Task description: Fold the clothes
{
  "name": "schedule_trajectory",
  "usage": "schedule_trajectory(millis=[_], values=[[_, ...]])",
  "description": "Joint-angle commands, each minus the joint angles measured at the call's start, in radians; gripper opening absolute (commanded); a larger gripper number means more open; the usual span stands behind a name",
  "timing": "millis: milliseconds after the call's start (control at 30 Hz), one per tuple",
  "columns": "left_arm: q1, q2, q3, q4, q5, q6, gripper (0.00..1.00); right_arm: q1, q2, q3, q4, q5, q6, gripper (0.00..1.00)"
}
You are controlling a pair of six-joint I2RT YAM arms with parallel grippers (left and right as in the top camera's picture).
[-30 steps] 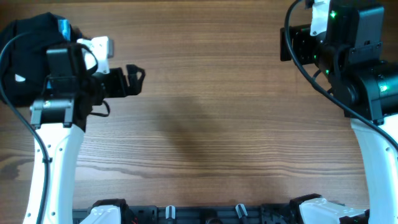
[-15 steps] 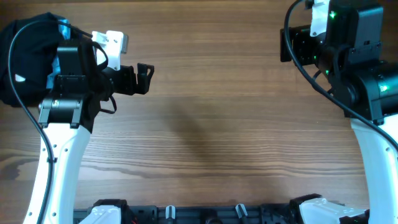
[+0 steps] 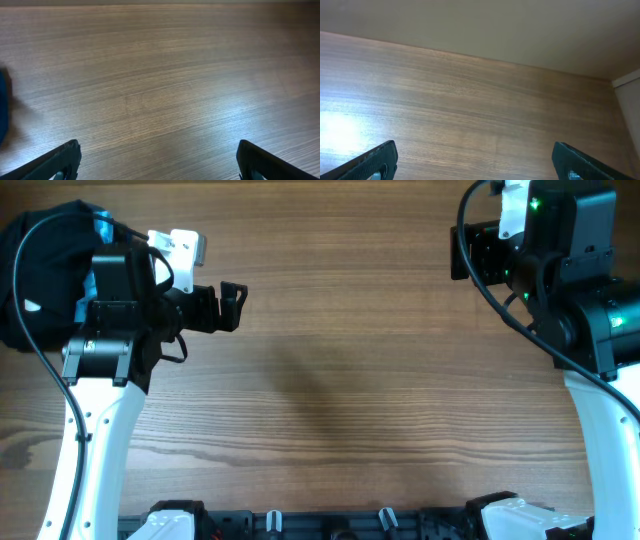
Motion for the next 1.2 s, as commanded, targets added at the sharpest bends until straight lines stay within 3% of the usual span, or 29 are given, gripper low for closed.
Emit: schedule_trajectory(millis=[0, 267, 467, 600, 800, 867, 1167], values=[[-0.003, -0.008, 0.003, -0.001, -0.007, 0.023, 1.0, 0.003, -0.003, -0.009, -0.001, 0.018, -0.005, 1.0], [-0.003, -0.008, 0.003, -0.001, -0.007, 0.023, 1.0, -0.015, -0.193, -0.016, -0.012, 0.018, -0.006, 1.0], [-0.003, -0.008, 0.003, -0.001, -0.007, 0.023, 1.0, -0.195, -0.374, -0.138, 0.036, -0.077, -0.002, 1.0], [-0.003, -0.008, 0.003, -0.004, -0.007, 0.023, 1.0, -0.278, -0.572, -0.446, 0.348, -0.204, -0.003, 1.0], [-0.003, -0.008, 0.003, -0.004, -0.007, 0.023, 1.0, -0.286, -0.896, -0.982, 0.798, -0.327, -0.001, 1.0], [-0.003, -0.008, 0.003, -0.004, -0.007, 0.023, 1.0, -0.284, -1.027, -1.186, 0.882, -0.354, 0.003, 1.0], [-0.003, -0.008, 0.003, -0.004, -0.007, 0.023, 1.0, -0.23, -1.277, -1.555, 1.143, -0.354, 0.006, 1.0]])
